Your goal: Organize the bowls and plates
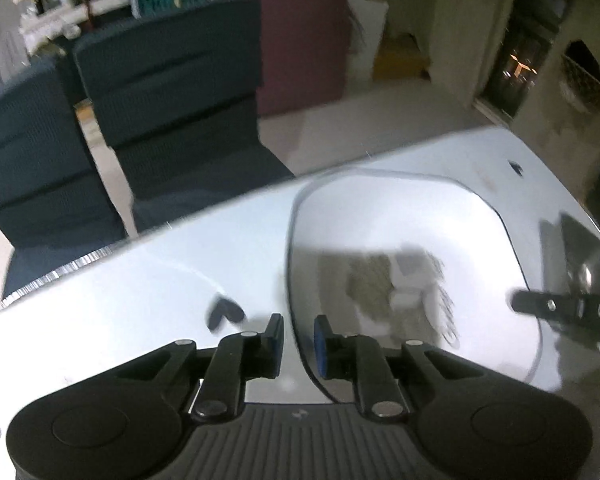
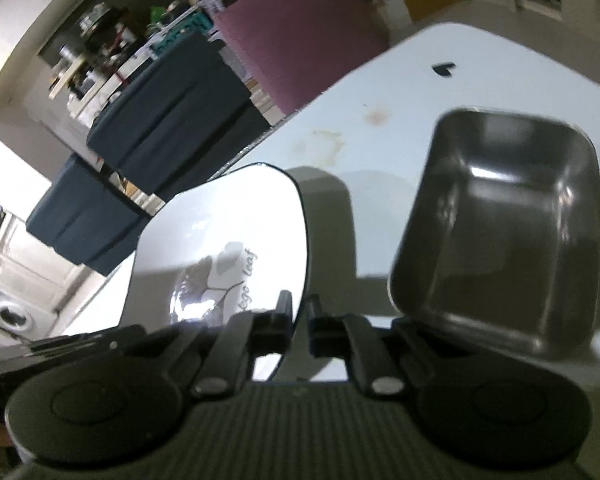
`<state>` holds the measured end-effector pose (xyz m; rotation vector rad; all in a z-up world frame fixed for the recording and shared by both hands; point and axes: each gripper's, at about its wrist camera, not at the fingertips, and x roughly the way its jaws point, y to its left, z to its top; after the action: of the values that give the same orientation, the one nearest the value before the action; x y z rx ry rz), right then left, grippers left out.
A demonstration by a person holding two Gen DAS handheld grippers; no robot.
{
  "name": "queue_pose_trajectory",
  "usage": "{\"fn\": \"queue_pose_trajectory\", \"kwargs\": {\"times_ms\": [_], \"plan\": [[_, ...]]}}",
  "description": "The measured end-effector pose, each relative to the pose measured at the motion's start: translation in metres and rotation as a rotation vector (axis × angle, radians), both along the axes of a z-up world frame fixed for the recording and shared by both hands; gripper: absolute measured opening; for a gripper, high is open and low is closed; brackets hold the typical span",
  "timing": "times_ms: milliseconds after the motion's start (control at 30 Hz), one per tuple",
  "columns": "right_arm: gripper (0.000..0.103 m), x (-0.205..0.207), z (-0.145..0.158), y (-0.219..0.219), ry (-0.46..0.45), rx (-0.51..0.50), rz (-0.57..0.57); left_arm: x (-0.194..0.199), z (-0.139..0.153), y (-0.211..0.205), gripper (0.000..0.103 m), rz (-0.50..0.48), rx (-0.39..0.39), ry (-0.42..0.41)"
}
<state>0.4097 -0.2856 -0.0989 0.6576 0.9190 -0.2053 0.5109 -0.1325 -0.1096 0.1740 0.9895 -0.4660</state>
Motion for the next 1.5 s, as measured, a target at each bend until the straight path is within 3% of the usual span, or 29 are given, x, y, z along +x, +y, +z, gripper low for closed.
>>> {"fn": "queue_pose_trajectory", "kwargs": {"times_ms": [167, 333, 433, 733, 833, 1000, 1300, 1500], "plan": [[0.006, 0.015, -0.006, -0.012, -0.016, 0.037, -0.039, 0.017, -0.008, 0.001, 0.019, 0.085, -0.078, 0.002], [0.006, 0.021, -0.006, -0.006, -0.017, -0.022, -0.018, 0.016, -0.019, -0.006, 0.017, 0.063, -0.066, 0.036], [0.007, 0.03, -0.014, -0.007, -0.005, 0.005, -0.035, 0.016, -0.018, -0.004, 0.015, 0.07, -0.079, 0.042], [0.01, 0.02, -0.012, -0.002, -0.032, -0.059, 0.073, -0.004, -0.007, -0.004, 0.014, 0.056, -0.068, -0.064], [0.01, 0.015, -0.005, -0.005, -0.045, -0.037, 0.067, -0.016, 0.01, -0.006, 0.014, 0.069, -0.044, -0.118], [0.011, 0.003, 0.024, 0.002, -0.097, -0.048, 0.09, -0.04, 0.048, 0.007, 0.014, 0.091, -0.079, -0.173], [0.01, -0.048, 0.104, 0.035, -0.183, -0.099, 0.186, -0.129, 0.122, 0.047, 0.014, 0.173, -0.092, -0.222], [0.01, -0.095, 0.135, 0.061, -0.214, -0.116, 0.266, -0.198, 0.148, 0.084, 0.014, 0.182, -0.099, -0.239]]}}
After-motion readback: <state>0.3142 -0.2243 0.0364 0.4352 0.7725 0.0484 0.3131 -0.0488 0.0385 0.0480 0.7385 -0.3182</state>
